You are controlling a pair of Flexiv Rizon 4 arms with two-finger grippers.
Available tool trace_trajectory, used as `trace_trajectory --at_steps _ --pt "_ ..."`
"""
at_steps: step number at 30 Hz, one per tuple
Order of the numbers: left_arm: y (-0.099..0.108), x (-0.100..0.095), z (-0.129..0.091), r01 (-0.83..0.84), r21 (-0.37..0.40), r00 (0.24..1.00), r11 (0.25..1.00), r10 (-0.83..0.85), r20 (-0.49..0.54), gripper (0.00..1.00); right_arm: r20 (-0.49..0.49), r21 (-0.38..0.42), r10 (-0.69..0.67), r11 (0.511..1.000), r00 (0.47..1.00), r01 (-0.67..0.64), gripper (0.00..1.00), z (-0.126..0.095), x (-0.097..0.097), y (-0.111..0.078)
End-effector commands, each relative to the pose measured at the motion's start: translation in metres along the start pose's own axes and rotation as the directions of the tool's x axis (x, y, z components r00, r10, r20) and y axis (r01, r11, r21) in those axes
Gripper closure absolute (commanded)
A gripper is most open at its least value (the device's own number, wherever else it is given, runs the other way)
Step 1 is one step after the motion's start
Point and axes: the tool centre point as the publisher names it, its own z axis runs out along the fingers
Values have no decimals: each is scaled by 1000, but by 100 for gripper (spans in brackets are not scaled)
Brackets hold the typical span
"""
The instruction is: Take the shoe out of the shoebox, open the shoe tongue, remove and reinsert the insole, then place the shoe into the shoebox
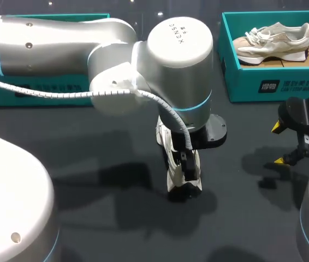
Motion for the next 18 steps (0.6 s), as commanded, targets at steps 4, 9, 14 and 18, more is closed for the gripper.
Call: trace_trajectory --at_steps 4,9,14,18 --pt "-11 -2 29 3 -25 1000 1000 -4 -23 0 3 2 0 1000 1000 0 0 -1 2 0" --pt "-10 5 38 21 -42 1000 999 -22 -18 0 3 2 0 1000 1000 0 0 -1 2 0" --pt "-7 13 50 44 -52 999 998 -45 -21 0 3 2 0 1000 1000 0 0 -1 2 0" --pt "-3 17 57 68 -54 998 996 -68 -10 0 3 2 0 1000 1000 0 0 -1 2 0"
